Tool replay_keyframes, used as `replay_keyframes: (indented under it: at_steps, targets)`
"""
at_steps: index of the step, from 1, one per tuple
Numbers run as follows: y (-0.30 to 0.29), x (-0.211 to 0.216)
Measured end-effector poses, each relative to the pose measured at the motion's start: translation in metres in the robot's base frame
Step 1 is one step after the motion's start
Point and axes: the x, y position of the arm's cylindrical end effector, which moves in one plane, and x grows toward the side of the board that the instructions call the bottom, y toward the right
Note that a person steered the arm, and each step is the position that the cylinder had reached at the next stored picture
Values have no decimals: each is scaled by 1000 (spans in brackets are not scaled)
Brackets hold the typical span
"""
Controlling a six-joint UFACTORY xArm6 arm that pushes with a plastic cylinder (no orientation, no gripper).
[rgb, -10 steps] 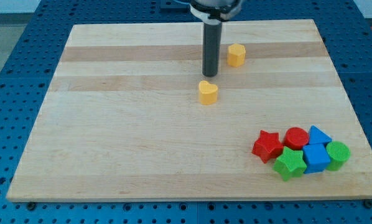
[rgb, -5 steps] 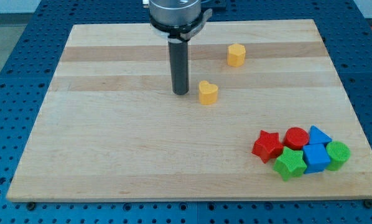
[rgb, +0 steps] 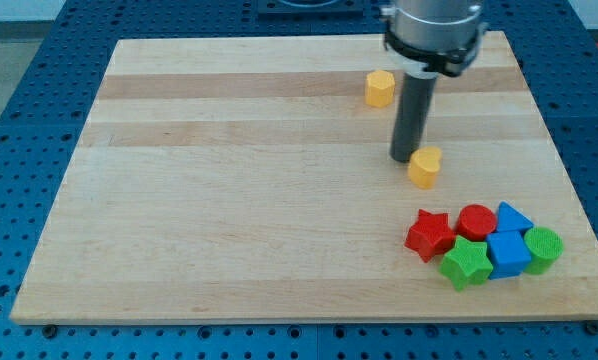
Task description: Push the yellow heart into the red circle
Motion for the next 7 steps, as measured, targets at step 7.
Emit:
replay_keyframes:
  at_steps: [7]
  targets:
    - [44, 52]
